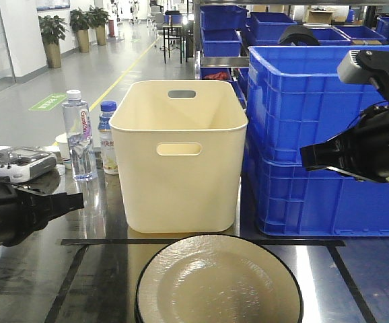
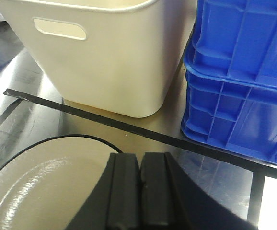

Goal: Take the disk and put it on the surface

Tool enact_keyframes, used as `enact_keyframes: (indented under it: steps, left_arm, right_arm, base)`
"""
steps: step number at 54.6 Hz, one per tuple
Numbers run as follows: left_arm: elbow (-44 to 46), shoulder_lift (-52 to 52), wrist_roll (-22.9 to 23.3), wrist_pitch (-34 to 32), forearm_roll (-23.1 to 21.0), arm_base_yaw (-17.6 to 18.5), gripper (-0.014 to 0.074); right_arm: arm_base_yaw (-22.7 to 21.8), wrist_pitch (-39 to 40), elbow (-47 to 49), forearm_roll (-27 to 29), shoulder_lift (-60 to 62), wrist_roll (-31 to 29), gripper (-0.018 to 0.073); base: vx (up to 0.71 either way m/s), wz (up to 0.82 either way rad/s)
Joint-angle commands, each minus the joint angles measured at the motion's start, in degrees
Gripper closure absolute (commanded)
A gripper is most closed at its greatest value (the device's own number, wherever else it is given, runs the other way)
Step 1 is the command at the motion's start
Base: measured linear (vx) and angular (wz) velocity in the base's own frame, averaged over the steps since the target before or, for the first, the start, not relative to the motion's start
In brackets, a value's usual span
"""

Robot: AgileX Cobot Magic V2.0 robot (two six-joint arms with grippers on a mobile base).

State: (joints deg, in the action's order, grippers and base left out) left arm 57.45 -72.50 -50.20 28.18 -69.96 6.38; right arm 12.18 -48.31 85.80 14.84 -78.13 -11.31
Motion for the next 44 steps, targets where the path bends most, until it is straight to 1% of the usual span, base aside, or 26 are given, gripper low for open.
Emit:
enact_keyframes:
  steps: [1,13,25,31,34,37,41,44]
  left_arm:
    - [1.9,1.6,-0.1,-1.6,-2.2,0.0,0.0606]
    - [1.9,1.5,-0.1,-1.6,-1.8,0.0,0.0606]
    - [1.9,1.5,-0.2,0.0,-2.3,0.0,0.0606]
    - [1.9,1.8,-0.6,0.3,-2.3,0.0,0.0606]
    - [1.6,2.4,-1.8,0.3,-2.3,0.0,0.0606]
    - [0.9,3.5,-2.2,-0.7,-2.2,0.0,0.0606]
    - [-1.7,6.6,-2.2,-3.6,-2.0,0.0,0.0606]
    - [-4.3,9.4,-1.5,-6.4,-0.6,0.0,0.0606]
  right_arm:
    - [-0.3,4.0,2.0,0.5,2.0,-0.3,0.0572]
    - [-0.3,4.0,2.0,0.5,2.0,-0.3,0.0572]
    - [-0.3,4.0,2.0,0.5,2.0,-0.3,0.0572]
    - [-0.3,4.0,2.0,0.5,2.0,-0.3,0.0572]
    - [-0.3,4.0,2.0,0.5,2.0,-0.3,0.0572]
    - [-0.3,4.0,2.0,0.5,2.0,-0.3,0.0572]
    - [-0.3,4.0,2.0,0.5,2.0,-0.3,0.0572]
    - [-0.3,4.0,2.0,0.5,2.0,-0.3,0.0572]
  base:
    - [0.0,0.0]
    - [0.0,0.0]
    - [0.0,0.0]
    - [0.0,0.0]
    - [0.0,0.0]
    - [0.0,0.0]
    - [0.0,0.0]
    - [0.0,0.0]
